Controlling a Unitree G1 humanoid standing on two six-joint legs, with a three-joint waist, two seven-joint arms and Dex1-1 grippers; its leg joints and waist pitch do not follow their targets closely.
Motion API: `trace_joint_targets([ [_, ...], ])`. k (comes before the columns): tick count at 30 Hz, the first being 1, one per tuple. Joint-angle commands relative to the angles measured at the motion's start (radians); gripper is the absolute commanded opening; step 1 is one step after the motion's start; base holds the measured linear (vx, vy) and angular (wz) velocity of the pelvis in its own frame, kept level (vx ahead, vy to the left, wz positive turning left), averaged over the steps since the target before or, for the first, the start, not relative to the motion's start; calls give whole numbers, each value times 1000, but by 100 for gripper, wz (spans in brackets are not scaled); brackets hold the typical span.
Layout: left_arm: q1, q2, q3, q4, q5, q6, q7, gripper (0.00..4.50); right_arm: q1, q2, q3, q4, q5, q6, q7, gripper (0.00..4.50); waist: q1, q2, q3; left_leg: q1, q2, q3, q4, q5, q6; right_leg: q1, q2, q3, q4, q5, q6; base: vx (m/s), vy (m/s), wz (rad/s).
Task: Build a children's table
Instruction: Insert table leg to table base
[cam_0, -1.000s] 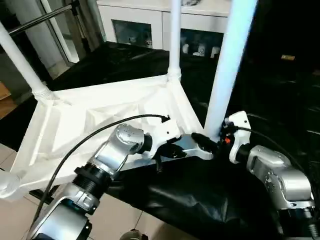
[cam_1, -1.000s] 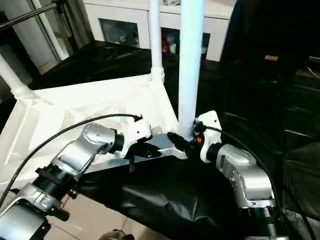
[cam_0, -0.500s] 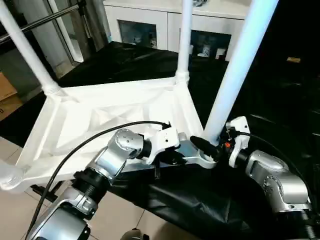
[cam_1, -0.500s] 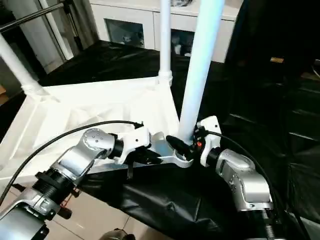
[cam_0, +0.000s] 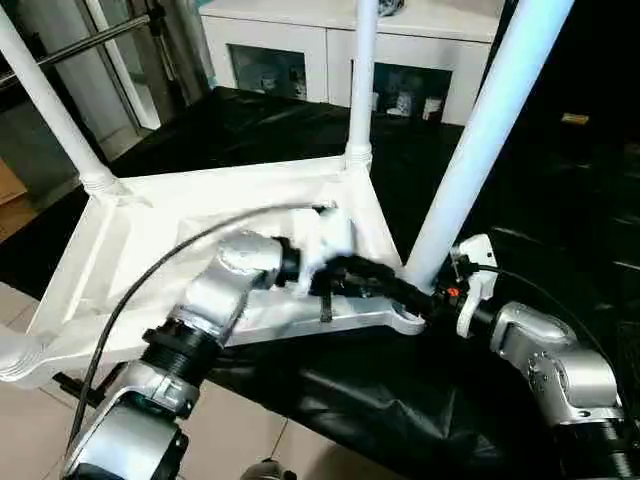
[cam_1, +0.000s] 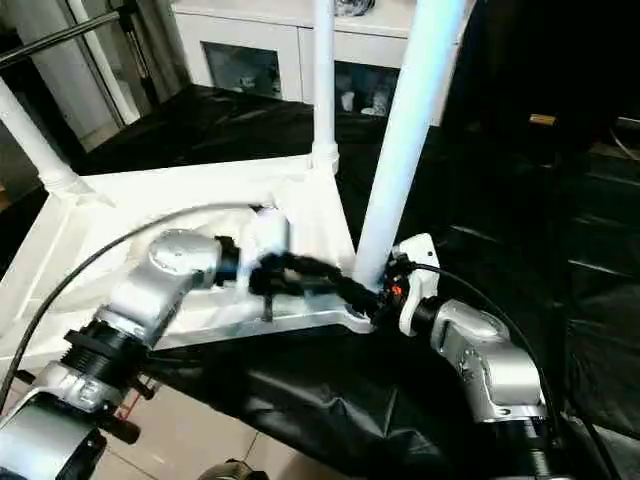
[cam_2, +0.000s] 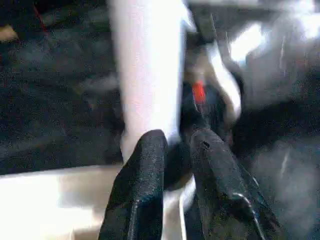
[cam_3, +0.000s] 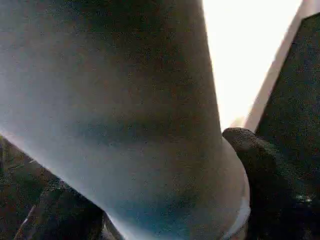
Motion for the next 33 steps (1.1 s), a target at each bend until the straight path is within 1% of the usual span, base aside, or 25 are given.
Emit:
trace_joint_targets([
  [1, -36, -21, 50, -25, -62, 36, 3, 106, -1, -5, 13, -46, 18, 17, 10, 310, 2, -16, -71, 12, 56, -20, -61, -112, 53, 55, -92, 50, -75, -147, -203, 0, 0, 0],
  [2, -38, -26, 52, -23, -64, 37, 8, 106, 0, -6, 14, -49, 19, 19, 10, 310, 1, -18, -71, 12, 56, -20, -61, -113, 55, 55, -91, 51, -76, -148, -202, 0, 0, 0],
  [3, -47, -54, 65, -9, -77, 32, 33, 106, 2, -6, 21, -61, 22, 25, 13, 310, 3, -16, -70, 12, 55, -19, -60, -111, 57, 55, -90, 51, -78, -149, -203, 0, 0, 0],
  [5, -51, -87, 74, 5, -87, 25, 60, 106, 2, -7, 29, -71, 25, 31, 14, 310, 6, -17, -71, 10, 55, -21, -60, -106, 61, 58, -91, 51, -78, -145, -198, 0, 0, 0],
  [7, -50, -103, 73, 7, -89, 18, 68, 106, 1, -6, 32, -76, 26, 35, 13, 309, 8, -19, -72, 7, 53, -22, -59, -95, 64, 60, -90, 50, -78, -138, -185, 0, 0, 0],
  [8, -50, -103, 73, 7, -89, 18, 68, 106, 1, -6, 32, -76, 26, 35, 13, 309, 7, -19, -73, 7, 53, -21, -59, -94, 64, 60, -90, 50, -78, -139, -183, 0, 0, 0],
  [9, -46, -119, 74, -1, -106, 31, 63, 106, -2, -5, 37, -82, 27, 40, 15, 309, 7, -20, -73, 7, 53, -21, -59, -91, 66, 61, -91, 50, -78, -141, -181, 0, 0, 0],
  [10, -46, -119, 74, -2, -107, 32, 63, 106, -2, -5, 37, -82, 27, 40, 16, 309, 8, -21, -72, 5, 52, -22, -59, -88, 66, 62, -92, 50, -78, -140, -180, 0, 0, 0],
  [12, -45, -132, 77, -21, -137, 65, 48, 106, -4, -4, 42, -89, 27, 49, 18, 309, 6, -20, -73, 6, 52, -21, -59, -85, 67, 60, -90, 49, -78, -141, -181, 0, 0, 0],
  [13, -47, -138, 79, -21, -141, 64, 49, 106, -5, -4, 45, -89, 26, 51, 19, 309, 4, -24, -73, 6, 53, -21, -59, -85, 70, 59, -89, 49, -78, -139, -183, 0, 0, 0],
  [14, -48, -139, 79, -20, -141, 64, 49, 106, -6, -4, 46, -89, 26, 52, 19, 309, 6, -22, -73, 8, 54, -22, -59, -84, 71, 59, -90, 49, -77, -139, -185, 0, 0, 0],
  [17, -56, -151, 76, -9, -131, 54, 46, 106, -12, -9, 57, -88, 24, 59, 19, 309, 5, -22, -72, 8, 54, -21, -59, -93, 71, 58, -89, 50, -80, -155, -181, 0, 0, 0],
  [19, -68, -157, 77, 18, -114, 40, 62, 134, -21, -11, 61, -85, 25, 63, 17, 309, 6, -24, -72, 8, 53, -21, -59, -93, 71, 59, -90, 50, -82, -159, -177, 0, 0, 0],
  [21, -72, -160, 78, 23, -115, 39, 64, 145, -25, -11, 62, -87, 26, 66, 18, 309, 6, -24, -71, 7, 53, -21, -60, -90, 70, 59, -90, 50, -82, -163, -174, 0, 0, 0],
  [22, -73, -161, 77, 23, -118, 36, 67, 169, -27, -11, 61, -89, 26, 71, 19, 309, 7, -23, -72, 8, 53, -22, -59, -87, 70, 59, -90, 50, -80, -159, -173, 0, 0, 0],
  [26, -71, -171, 81, 10, -132, 46, 65, 180, -32, -15, 62, -94, 29, 77, 25, 309, 7, -23, -72, 8, 54, -22, -59, -85, 72, 58, -90, 50, -79, -147, -177, 0, 0, 0],
  [30, -74, -180, 87, 15, -131, 47, 71, 180, -34, -19, 72, -102, 30, 81, 32, 309, 6, -22, -72, 8, 54, -21, -60, -92, 69, 59, -91, 50, -82, -161, -174, 0, 0, 0],
  [31, -77, -185, 88, 26, -128, 42, 76, 180, -31, -20, 77, -106, 29, 83, 35, 309, 5, -28, -71, 7, 54, -21, -60, -89, 71, 60, -90, 50, -82, -159, -173, 0, 0, 0],
  [32, -77, -185, 88, 26, -128, 42, 76, 180, -31, -20, 77, -106, 29, 83, 35, 309, 6, -27, -71, 7, 53, -21, -60, -88, 71, 60, -90, 50, -81, -161, -173, 0, 0, 0],
  [33, -75, -185, 86, 28, -127, 41, 76, 180, -28, -20, 81, -110, 29, 84, 37, 309, 6, -28, -71, 8, 54, -21, -60, -87, 72, 59, -90, 50, -82, -164, -172, 0, 0, 0],
])
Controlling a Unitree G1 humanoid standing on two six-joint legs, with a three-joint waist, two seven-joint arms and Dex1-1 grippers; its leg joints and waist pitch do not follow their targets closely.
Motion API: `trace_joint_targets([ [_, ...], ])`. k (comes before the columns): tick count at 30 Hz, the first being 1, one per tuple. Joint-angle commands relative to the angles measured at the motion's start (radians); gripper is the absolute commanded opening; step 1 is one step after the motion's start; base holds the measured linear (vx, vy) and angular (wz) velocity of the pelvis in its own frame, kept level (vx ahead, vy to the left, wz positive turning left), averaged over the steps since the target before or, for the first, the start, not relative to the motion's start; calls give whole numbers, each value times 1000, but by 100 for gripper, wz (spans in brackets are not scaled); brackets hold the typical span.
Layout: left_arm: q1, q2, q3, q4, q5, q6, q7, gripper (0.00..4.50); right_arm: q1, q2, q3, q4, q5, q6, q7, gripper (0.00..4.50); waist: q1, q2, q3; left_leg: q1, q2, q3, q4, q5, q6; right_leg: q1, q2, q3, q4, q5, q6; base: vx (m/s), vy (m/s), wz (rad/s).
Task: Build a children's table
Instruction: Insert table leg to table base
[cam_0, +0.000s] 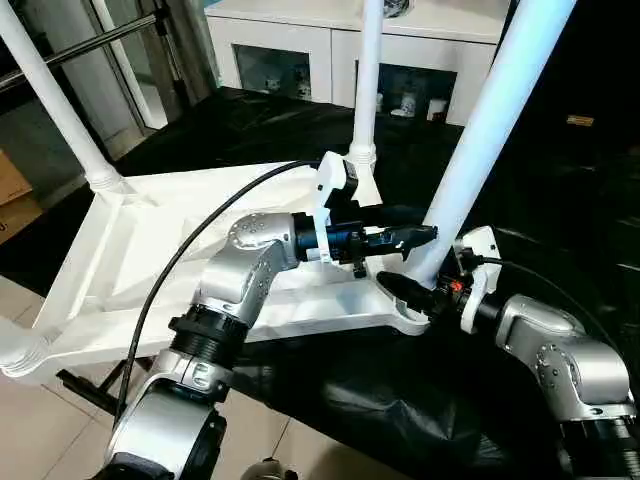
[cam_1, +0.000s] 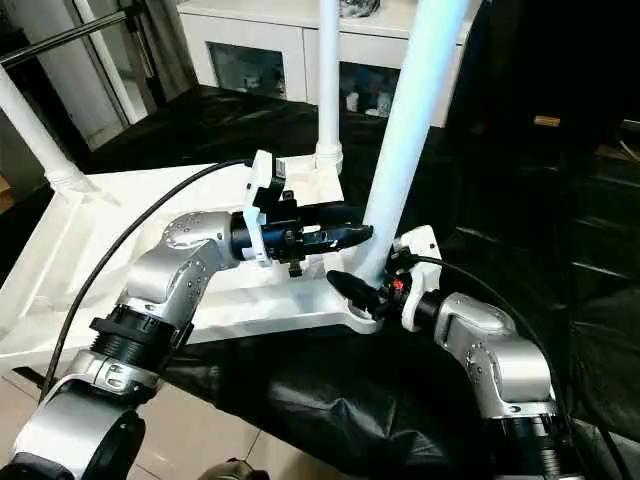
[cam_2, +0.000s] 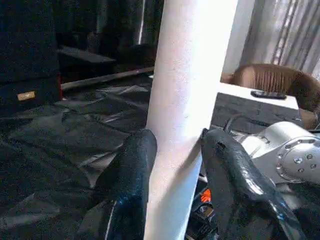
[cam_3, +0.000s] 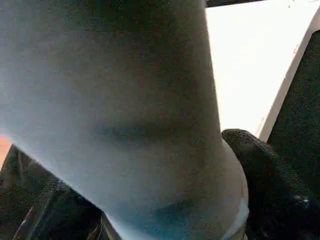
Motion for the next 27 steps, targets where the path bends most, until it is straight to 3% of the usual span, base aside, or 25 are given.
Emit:
trace_joint_targets([
  [1, -34, -27, -22, -5, 4, -6, 10, 180, -13, 9, 76, -60, -4, 18, 31, 308, 0, -28, -71, 8, 53, -21, -60, -83, 73, 58, -90, 50, -80, -163, -170, 0, 0, 0],
  [5, -28, -33, -20, -25, -23, 16, -12, 180, -13, 3, 104, -68, -9, 26, 40, 308, 0, -28, -71, 8, 54, -21, -60, -76, 76, 58, -89, 50, -80, -163, -169, 0, 0, 0],
  [8, -29, -32, -22, -34, -43, 72, -29, 180, -27, -2, 108, -64, -7, 34, 46, 308, 1, -34, -71, 7, 52, -19, -60, -76, 78, 58, -91, 50, -78, -165, -174, 0, 0, 0],
  [9, -30, -33, -20, -28, -35, 70, -16, 209, -29, -1, 109, -60, -8, 33, 46, 308, 0, -33, -70, 7, 53, -19, -60, -78, 78, 56, -91, 50, -80, -172, -174, 0, 0, 0],
  [12, -28, -34, -11, -22, -14, 35, 20, 222, -42, 6, 115, -39, -16, 23, 48, 308, 0, -35, -70, 6, 53, -20, -61, -82, 75, 57, -92, 50, -82, -185, -166, 0, 0, 0],
  [27, -20, -26, -22, -55, -34, 81, -12, 228, -33, 2, 124, -53, -8, 34, 53, 288, 1, -31, -71, 7, 54, -21, -61, -79, 73, 57, -91, 51, -79, -156, -170, 0, 0, 0],
])
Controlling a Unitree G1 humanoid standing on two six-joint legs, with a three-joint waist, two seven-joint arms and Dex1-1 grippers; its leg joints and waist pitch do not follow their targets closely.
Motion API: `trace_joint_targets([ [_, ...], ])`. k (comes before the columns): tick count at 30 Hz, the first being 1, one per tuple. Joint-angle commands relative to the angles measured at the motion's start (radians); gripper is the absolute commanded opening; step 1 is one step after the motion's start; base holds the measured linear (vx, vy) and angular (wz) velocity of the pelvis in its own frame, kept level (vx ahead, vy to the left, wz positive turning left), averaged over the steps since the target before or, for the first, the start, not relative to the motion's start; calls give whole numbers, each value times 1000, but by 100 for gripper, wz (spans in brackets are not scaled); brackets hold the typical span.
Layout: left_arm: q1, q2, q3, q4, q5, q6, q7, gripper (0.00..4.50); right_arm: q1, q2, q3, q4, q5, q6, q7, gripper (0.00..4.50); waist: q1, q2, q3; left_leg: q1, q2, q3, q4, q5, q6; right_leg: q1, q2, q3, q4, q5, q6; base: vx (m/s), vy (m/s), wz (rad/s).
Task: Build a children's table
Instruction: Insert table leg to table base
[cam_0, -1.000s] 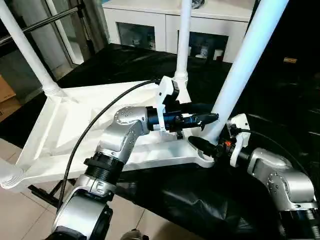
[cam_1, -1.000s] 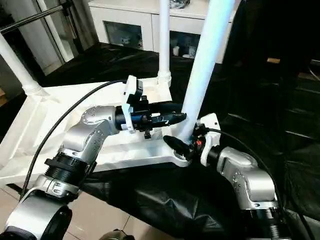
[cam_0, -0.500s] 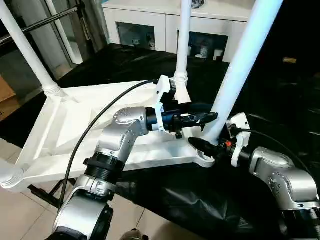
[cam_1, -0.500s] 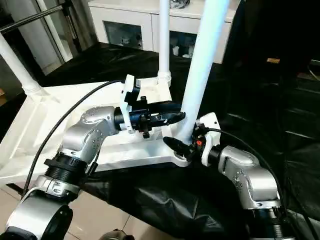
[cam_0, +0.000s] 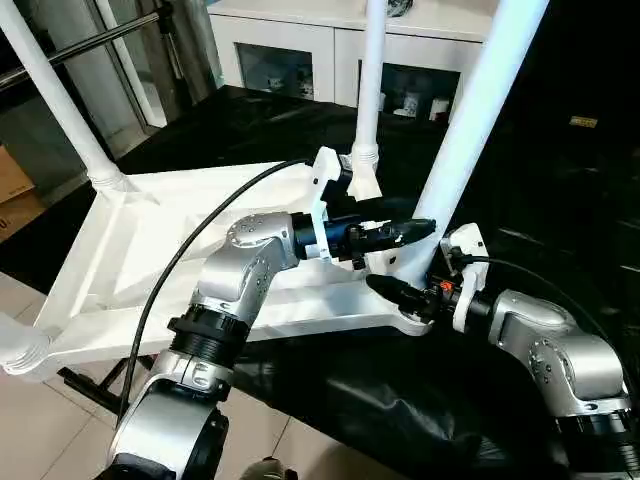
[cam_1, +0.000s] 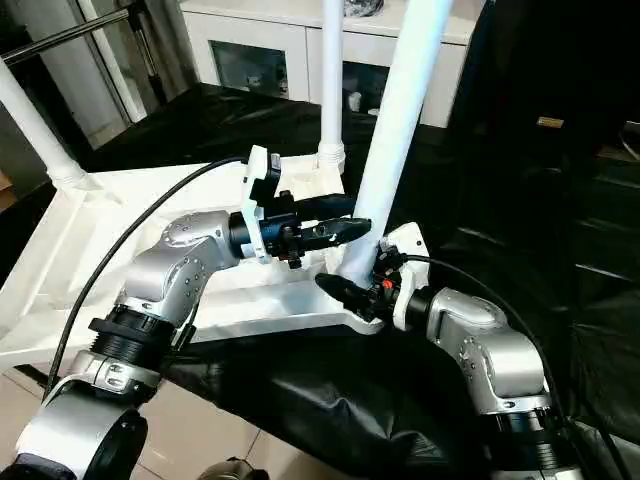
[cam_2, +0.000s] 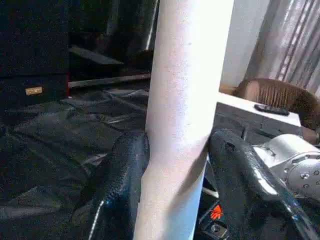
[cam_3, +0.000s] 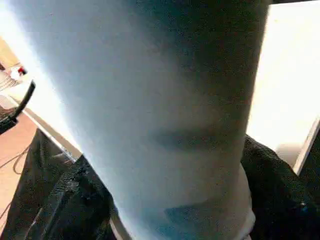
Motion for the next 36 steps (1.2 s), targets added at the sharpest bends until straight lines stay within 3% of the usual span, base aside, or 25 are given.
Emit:
trace_joint_targets([
  [1, -19, -11, -56, -45, -7, 16, -47, 228, -11, 2, 75, -31, -10, 15, 26, 288, 1, -28, -72, 8, 53, -21, -60, -82, 71, 57, -90, 51, -79, -157, -170, 0, 0, 0],
  [4, -18, -3, -65, -47, -14, 63, -58, 228, -12, -3, 77, -29, -14, 13, 29, 288, 0, -28, -71, 9, 55, -21, -61, -82, 69, 57, -91, 51, -77, -159, -172, 0, 0, 0],
  [10, -25, -17, -58, -30, 16, 5, -23, 298, -15, -6, 79, -26, -18, 10, 31, 288, 0, -30, -71, 7, 54, -21, -60, -84, 72, 59, -91, 51, -79, -162, -171, 0, 0, 0],
  [18, -38, -29, -40, -19, 10, 10, -11, 301, -19, -10, 85, -26, -15, 5, 32, 288, 0, -31, -71, 7, 54, -21, -61, -80, 72, 59, -92, 52, -79, -159, -168, 0, 0, 0],
  [23, -46, -43, 21, -39, -61, 41, 8, 301, -17, -20, 85, -28, -10, 3, 39, 288, 0, -33, -71, 7, 53, -20, -59, -79, 75, 59, -91, 51, -79, -156, -176, 0, 0, 0],
  [24, -46, -43, 21, -39, -61, 41, 8, 273, -17, -20, 85, -28, -10, 3, 39, 288, 1, -33, -71, 7, 53, -20, -58, -77, 76, 59, -91, 50, -78, -155, -180, 0, 0, 0],
  [29, -68, -47, 69, -38, -110, 74, 29, 252, -19, -24, 87, -25, -7, 2, 44, 288, 0, -34, -71, 5, 50, -19, -56, -70, 85, 60, -89, 50, -78, -153, -180, 0, 0, 0],
  [36, -77, -42, 43, 18, -38, 61, 96, 192, -33, -21, 82, -25, -3, 4, 39, 288, 1, -30, -71, 6, 52, -22, -57, -75, 78, 59, -88, 50, -78, -155, -165, 0, 0, 0],
])
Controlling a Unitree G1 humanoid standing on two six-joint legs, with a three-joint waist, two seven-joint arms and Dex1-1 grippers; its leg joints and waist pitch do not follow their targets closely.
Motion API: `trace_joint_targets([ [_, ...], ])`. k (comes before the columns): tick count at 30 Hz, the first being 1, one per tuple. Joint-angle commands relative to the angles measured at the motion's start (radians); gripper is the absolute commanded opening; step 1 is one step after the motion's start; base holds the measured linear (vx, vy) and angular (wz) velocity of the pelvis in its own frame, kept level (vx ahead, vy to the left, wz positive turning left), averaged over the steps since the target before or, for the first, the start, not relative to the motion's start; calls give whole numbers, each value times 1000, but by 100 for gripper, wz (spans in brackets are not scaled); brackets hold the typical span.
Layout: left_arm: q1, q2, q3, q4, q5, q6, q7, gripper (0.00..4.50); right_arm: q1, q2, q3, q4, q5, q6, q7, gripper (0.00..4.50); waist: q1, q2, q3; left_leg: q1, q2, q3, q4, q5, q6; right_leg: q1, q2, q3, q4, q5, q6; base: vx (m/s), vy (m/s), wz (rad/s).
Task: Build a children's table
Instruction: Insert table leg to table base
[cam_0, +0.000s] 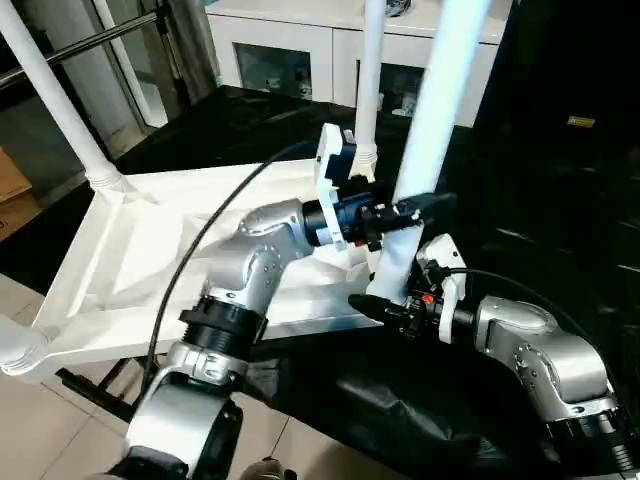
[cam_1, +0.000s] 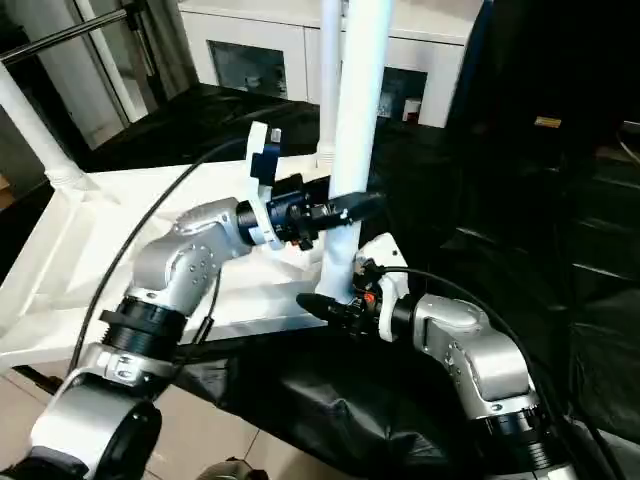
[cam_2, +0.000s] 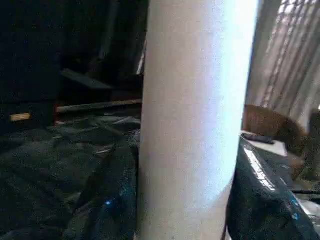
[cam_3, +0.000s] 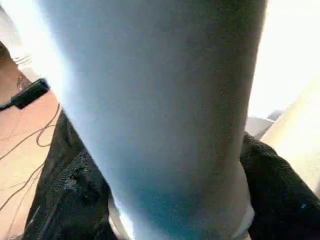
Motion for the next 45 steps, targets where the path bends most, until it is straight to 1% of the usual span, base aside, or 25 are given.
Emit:
trace_joint_targets([
  [1, -13, 0, -6, 32, 30, 3, 49, 189, -27, -1, -2, -21, 1, 2, -6, 288, 1, -29, -72, 7, 51, -21, -57, -72, 78, 60, -89, 50, -80, -148, -167, 0, 0, 0],
  [4, -40, -2, 13, 66, 40, 17, 111, 186, -33, -2, -15, -35, 11, 13, -11, 278, 2, -28, -74, 6, 51, -22, -57, -63, 79, 61, -88, 50, -76, -128, -173, 0, 0, 0],
  [5, -50, -1, 20, 71, 39, 25, 126, 186, -34, 1, -30, -46, 41, 39, -2, 313, 2, -29, -74, 6, 51, -22, -56, -62, 81, 61, -87, 49, -75, -118, -176, 0, 0, 0],
  [6, -51, -1, 20, 72, 39, 25, 127, 185, -34, 1, -31, -47, 43, 40, -2, 334, 2, -29, -74, 7, 50, -22, -56, -65, 84, 61, -87, 49, -75, -118, -179, 0, 0, 0],
  [7, -61, 0, 28, 76, 36, 31, 140, 185, -35, 0, -48, -64, 75, 65, 11, 347, 3, -29, -73, 7, 51, -22, -56, -68, 84, 62, -88, 49, -76, -126, -181, 0, 0, 0],
  [9, -88, 2, 48, 85, 34, 47, 185, 185, -39, -7, -97, -114, 157, 111, 37, 347, 6, -31, -73, 6, 50, -22, -55, -66, 89, 64, -88, 50, -76, -126, -177, 0, 0, 0],
  [10, -88, 2, 48, 85, 34, 47, 185, 184, -39, -7, -97, -114, 157, 111, 37, 367, 5, -30, -72, 6, 50, -22, -56, -65, 90, 64, -87, 50, -76, -126, -175, 0, 0, 0],
  [11, -99, 3, 56, 91, 37, 51, 207, 184, -42, -8, -118, -130, 182, 124, 37, 387, 4, -31, -73, 5, 50, -24, -56, -61, 91, 64, -87, 49, -76, -126, -169, 0, 0, 0],
  [12, -109, 2, 66, 101, 39, 58, 234, 184, -49, -11, -135, -129, 193, 136, 29, 387, 6, -30, -76, 8, 51, -23, -54, -54, 89, 63, -89, 49, -76, -124, -168, 0, 0, 0],
  [13, -134, 0, 92, 127, 46, 75, 305, 184, -68, -19, -178, -122, 218, 165, 7, 389, 4, -29, -75, 7, 49, -22, -53, -49, 87, 62, -85, 49, -75, -113, -176, 0, 0, 0],
  [14, -134, 0, 92, 127, 46, 75, 305, 184, -68, -19, -178, -122, 218, 165, 7, 389, 6, -29, -75, 7, 47, -22, -52, -52, 87, 62, -85, 48, -76, -114, -178, 0, 0, 0],
  [16, -154, -1, 117, 148, 38, 91, 357, 184, -96, -23, -225, -89, 229, 209, -39, 389, 5, -30, -74, 7, 47, -23, -54, -47, 80, 63, -86, 47, -77, -129, -177, 0, 0, 0],
  [17, -158, -2, 124, 152, 34, 94, 369, 184, -104, -25, -236, -79, 228, 217, -50, 389, 7, -30, -75, 7, 46, -23, -52, -45, 79, 63, -85, 47, -77, -126, -176, 0, 0, 0],
  [21, -164, -4, 136, 152, 19, 105, 386, 184, -108, -42, -232, -83, 221, 260, -58, 389, 8, -31, -78, 5, 46, -23, -51, -18, 81, 66, -85, 47, -73, -85, -176, 0, 0, 0],
  [22, -165, -7, 139, 147, 11, 112, 391, 184, -109, -47, -225, -90, 219, 285, -64, 389, 8, -33, -79, 5, 46, -23, -51, -15, 83, 65, -85, 47, -71, -77, -179, 0, 0, 0],
  [23, -166, -10, 143, 143, 7, 119, 398, 184, -109, -53, -222, -99, 224, 310, -75, 389, 8, -31, -79, 5, 47, -23, -50, -9, 87, 65, -86, 46, -70, -64, -185, 0, 0, 0],
  [25, -166, -13, 145, 135, 1, 129, 400, 184, -117, -44, -225, -104, 239, 332, -88, 389, 9, -34, -78, 5, 46, -22, -50, -14, 88, 65, -87, 46, -70, -75, -192, 0, 0, 0],
  [28, -169, -22, 150, 124, -5, 148, 414, 184, -145, -27, -228, -105, 260, 369, -125, 389, 9, -34, -76, 6, 47, -22, -52, -25, 82, 63, -88, 47, -75, -107, -187, 0, 0, 0],
  [31, -168, -24, 151, 121, -7, 153, 416, 184, -154, -23, -225, -101, 257, 371, -129, 389, 8, -37, -75, 6, 46, -21, -53, -30, 73, 64, -88, 48, -77, -125, -176, 0, 0, 0],
  [36, -167, -31, 150, 110, -9, 160, 422, 184, -180, -2, -209, -93, 233, 362, -152, 389, 7, -35, -77, 5, 47, -22, -53, -18, 69, 64, -89, 47, -70, -88, -180, 0, 0, 0],
  [38, -163, -35, 141, 100, -5, 159, 428, 184, -192, 15, -185, -99, 215, 363, -181, 389, 7, -34, -77, 6, 47, -22, -53, -19, 69, 63, -89, 48, -71, -85, -182, 0, 0, 0],
  [39, -163, -35, 141, 100, -5, 159, 428, 184, -192, 15, -185, -99, 215, 363, -181, 389, 6, -33, -76, 5, 48, -23, -54, -18, 66, 63, -89, 48, -71, -85, -182, 0, 0, 0],
  [41, -162, -43, 139, 89, -5, 163, 437, 184, -201, 33, -144, -103, 191, 361, -214, 389, 5, -33, -76, 7, 50, -23, -55, -27, 58, 62, -90, 49, -71, -90, -183, 0, 0, 0],
  [42, -163, -46, 139, 88, -3, 160, 441, 184, -202, 41, -130, -100, 182, 356, -221, 360, 5, -33, -76, 7, 50, -23, -55, -29, 56, 62, -90, 49, -71, -89, -184, 0, 0, 0],
  [45, -162, -52, 137, 83, 2, 156, 448, 184, -207, 64, -117, -88, 166, 344, -238, 341, 4, -33, -75, 7, 49, -23, -56, -34, 50, 61, -90, 50, -71, -92, -181, 0, 0, 0],
])
